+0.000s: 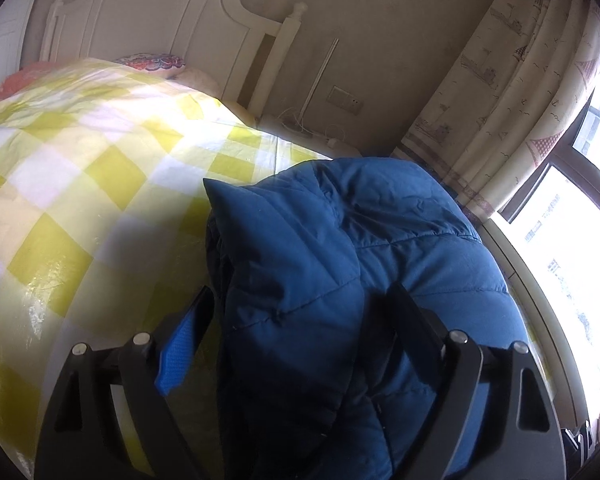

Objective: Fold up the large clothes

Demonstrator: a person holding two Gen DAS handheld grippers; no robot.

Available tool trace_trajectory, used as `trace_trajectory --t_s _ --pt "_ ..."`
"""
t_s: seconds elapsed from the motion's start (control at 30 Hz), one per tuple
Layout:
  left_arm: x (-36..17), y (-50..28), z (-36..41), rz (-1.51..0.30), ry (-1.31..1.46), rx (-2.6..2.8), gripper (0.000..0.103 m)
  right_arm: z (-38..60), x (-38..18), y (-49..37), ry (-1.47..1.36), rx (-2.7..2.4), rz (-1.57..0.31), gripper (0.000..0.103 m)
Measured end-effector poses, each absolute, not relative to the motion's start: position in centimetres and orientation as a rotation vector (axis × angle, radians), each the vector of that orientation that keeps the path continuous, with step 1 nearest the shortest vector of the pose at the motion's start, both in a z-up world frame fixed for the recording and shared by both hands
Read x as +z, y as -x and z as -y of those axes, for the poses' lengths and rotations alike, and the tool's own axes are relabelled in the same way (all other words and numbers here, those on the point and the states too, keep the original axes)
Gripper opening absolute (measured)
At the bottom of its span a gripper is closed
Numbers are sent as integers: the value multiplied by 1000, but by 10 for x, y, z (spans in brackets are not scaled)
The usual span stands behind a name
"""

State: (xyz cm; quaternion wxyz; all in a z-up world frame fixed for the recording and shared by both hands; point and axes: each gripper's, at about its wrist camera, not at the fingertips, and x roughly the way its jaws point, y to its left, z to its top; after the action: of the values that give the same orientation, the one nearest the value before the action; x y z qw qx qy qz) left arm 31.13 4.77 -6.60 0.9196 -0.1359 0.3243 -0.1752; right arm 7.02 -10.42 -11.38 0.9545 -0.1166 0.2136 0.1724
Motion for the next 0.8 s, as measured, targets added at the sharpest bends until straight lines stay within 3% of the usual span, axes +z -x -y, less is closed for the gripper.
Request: trace_trajectory --t_s 0.13,0.3,0.47,0.67,0.8 --pt "-59 -296 -35 -602 172 -291 88 79 -141 -64 593 277 -426 72" --pt "-56 -290 -34 -578 134 -252 88 125 -68 -90 325 345 -385 70" --pt "-55 -289 -34 -575 125 -248 88 157 -25 -194 233 298 -419 70" --pt "-57 -294 -35 -593 137 -256 90 130 -10 -346 245 323 -604 70" --pt "-59 -298 -37 -609 147 -256 90 115 -78 -425 246 318 -953 74"
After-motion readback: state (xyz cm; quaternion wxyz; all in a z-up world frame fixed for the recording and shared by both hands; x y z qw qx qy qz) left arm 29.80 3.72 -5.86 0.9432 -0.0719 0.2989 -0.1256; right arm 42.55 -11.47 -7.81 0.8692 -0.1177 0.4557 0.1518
